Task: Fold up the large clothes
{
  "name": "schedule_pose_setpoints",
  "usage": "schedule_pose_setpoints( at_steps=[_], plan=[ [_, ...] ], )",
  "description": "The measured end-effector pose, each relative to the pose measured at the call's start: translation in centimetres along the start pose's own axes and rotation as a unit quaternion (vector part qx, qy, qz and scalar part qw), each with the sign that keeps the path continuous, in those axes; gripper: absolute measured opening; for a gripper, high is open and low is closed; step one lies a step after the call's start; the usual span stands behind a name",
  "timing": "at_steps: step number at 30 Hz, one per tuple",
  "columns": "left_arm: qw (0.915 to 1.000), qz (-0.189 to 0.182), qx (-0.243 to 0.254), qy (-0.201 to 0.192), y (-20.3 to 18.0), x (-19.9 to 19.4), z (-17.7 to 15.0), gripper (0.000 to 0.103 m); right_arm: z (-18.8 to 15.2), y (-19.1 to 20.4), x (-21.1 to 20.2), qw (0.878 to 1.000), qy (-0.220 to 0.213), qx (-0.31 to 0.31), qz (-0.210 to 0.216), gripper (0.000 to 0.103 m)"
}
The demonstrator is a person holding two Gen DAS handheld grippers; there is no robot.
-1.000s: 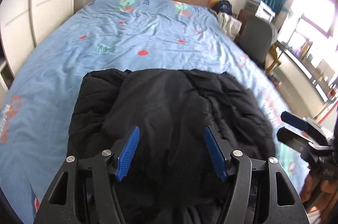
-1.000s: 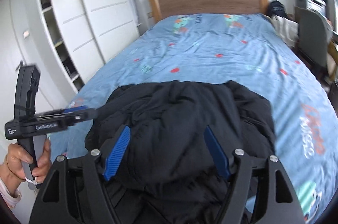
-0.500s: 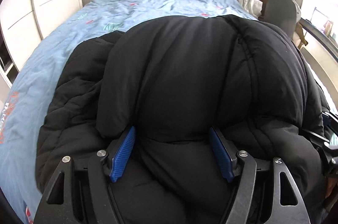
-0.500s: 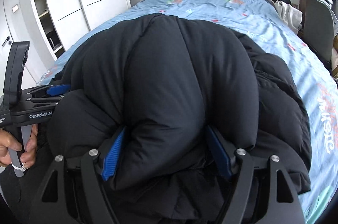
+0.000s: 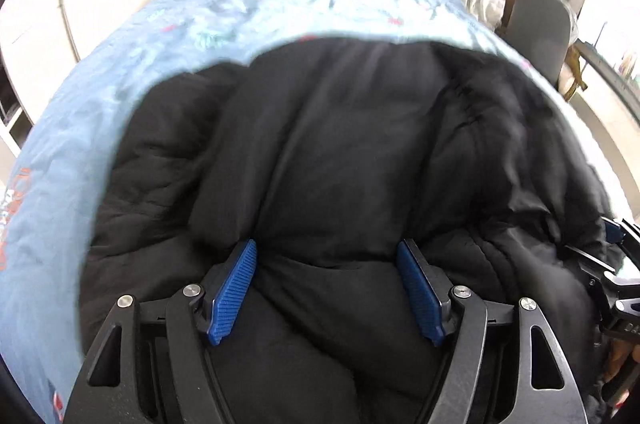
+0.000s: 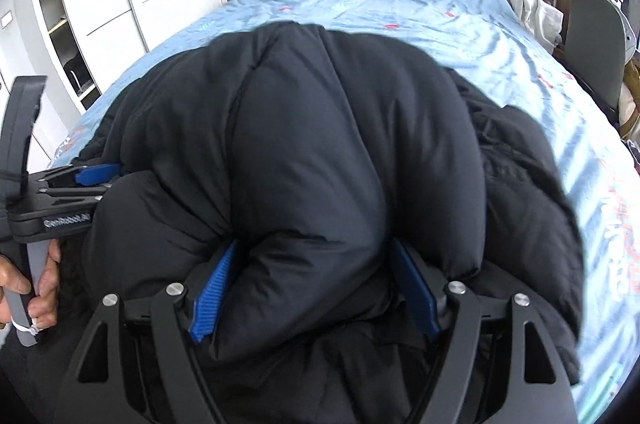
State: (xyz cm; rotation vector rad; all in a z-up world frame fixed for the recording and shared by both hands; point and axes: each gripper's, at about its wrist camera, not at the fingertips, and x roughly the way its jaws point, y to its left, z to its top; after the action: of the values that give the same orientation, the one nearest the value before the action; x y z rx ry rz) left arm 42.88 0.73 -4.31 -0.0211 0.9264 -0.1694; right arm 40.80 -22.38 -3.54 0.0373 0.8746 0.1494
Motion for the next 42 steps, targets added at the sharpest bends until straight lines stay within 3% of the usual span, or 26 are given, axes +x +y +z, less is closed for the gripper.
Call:
schedule_pose_setpoints(
  at_steps=[4,6,8,10,12,15,20,26,33,42],
  plan=[
    [0.9993,-0.012,-0.007,-0.035,0.2,-3.5,-1.3,0.072,-0.1,0.0,-3.3,0.999,-0.032,-0.003,0.013,0.076],
    [0.9998,-0.01,-0.005,-0.019,0.2,-2.7,-2.4,0.073,-0.6,0.0,-3.3,0.999,-0.028,-0.006,0.016,0.076],
    [0.9999,-0.006,-0.002,0.012,0.1,-1.0,-3.7,0.073,-1.4,-0.3,-1.9,1.0,0.002,-0.005,0.011,0.076],
    [0.9998,-0.006,-0.01,0.014,0.2,-1.3,-3.6,0.073,-2.0,-1.1,-1.0,0.999,0.027,0.025,0.022,0.077],
    [0.9997,-0.013,-0.016,0.015,0.5,-2.3,-3.0,0.073,-2.1,-1.3,-1.8,0.999,0.024,0.043,0.022,0.077],
    [0.9999,-0.007,-0.006,0.003,0.3,-4.7,-2.3,0.073,-2.2,-1.3,-3.7,0.999,0.022,0.042,0.011,0.077],
    [0.9998,-0.005,-0.008,-0.017,2.8,-10.7,-4.1,0.073,-3.5,-0.9,-9.7,0.999,0.0,0.051,-0.003,0.077],
    [0.9991,0.014,-0.019,-0.035,7.5,-17.4,-7.4,0.073,-8.3,-1.9,-18.8,0.997,-0.024,0.066,-0.027,0.077],
    [0.9942,0.071,-0.063,-0.05,14.6,-24.6,-10.9,0.086,-15.3,-5.9,-27.3,0.991,-0.039,0.114,-0.064,0.077],
    [0.9892,0.087,-0.114,-0.032,20.4,-28.1,-17.7,0.087,-23.2,-7.9,-31.3,0.982,-0.027,0.17,-0.071,0.078]
  ],
)
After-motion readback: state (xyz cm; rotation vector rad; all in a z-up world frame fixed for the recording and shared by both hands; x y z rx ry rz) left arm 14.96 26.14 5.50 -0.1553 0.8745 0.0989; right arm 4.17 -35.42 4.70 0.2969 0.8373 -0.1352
